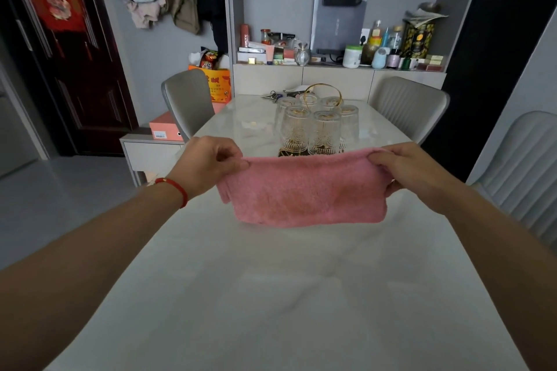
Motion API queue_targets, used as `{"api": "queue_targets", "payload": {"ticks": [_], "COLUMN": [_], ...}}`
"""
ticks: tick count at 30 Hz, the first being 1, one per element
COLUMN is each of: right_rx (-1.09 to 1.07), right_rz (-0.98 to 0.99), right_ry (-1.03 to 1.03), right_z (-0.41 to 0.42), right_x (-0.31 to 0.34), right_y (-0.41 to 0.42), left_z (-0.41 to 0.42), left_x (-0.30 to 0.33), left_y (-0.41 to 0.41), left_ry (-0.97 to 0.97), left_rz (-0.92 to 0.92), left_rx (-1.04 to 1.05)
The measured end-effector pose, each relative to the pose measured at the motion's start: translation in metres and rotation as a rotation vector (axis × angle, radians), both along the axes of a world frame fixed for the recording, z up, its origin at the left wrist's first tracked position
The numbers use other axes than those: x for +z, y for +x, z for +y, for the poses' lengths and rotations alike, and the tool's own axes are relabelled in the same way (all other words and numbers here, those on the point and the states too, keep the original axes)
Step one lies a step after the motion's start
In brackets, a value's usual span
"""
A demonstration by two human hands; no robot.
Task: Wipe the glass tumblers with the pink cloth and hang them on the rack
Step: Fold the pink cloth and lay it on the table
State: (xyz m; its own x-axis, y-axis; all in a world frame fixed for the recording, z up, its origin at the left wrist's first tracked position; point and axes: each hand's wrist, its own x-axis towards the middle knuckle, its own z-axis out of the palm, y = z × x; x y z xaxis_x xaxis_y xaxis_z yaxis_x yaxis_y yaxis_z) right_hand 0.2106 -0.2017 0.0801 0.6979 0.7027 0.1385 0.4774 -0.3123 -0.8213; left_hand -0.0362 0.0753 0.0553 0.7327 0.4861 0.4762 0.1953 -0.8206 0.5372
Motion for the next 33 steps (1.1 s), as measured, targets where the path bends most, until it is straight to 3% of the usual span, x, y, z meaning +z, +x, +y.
{"api": "queue_targets", "payload": {"ticks": [4, 7, 12, 15, 24, 30, 33], "right_rx": [-0.042, -0.074, -0.041, -0.066, -0.040, -0.071, -0.085], "right_rz": [-0.023, -0.037, -0.017, -0.084, -0.209, -0.229, -0.142], "right_ry": [-0.031, -0.034, 0.074, 0.047, 0.005, 0.015, 0.058], "right_z": [-0.005, -0.009, -0.011, -0.009, -0.014, -0.022, -0.025], "right_x": [0.001, 0.006, 0.009, 0.004, 0.001, -0.003, -0.006], "right_y": [0.009, 0.009, -0.001, -0.001, -0.002, 0.009, 0.017], "left_z": [0.003, 0.003, -0.006, -0.012, -0.018, -0.011, -0.005], "left_x": [0.005, 0.020, 0.024, 0.020, 0.016, 0.022, 0.024], "left_y": [0.001, 0.001, 0.009, 0.014, 0.030, 0.025, 0.022], "left_ry": [0.077, 0.182, 0.105, -0.011, -0.519, -0.539, -0.741], "left_rz": [-0.078, -0.030, 0.041, -0.006, -0.250, -0.191, -0.104], "left_rx": [-0.011, -0.054, 0.126, 0.219, 0.229, 0.124, 0.071]}}
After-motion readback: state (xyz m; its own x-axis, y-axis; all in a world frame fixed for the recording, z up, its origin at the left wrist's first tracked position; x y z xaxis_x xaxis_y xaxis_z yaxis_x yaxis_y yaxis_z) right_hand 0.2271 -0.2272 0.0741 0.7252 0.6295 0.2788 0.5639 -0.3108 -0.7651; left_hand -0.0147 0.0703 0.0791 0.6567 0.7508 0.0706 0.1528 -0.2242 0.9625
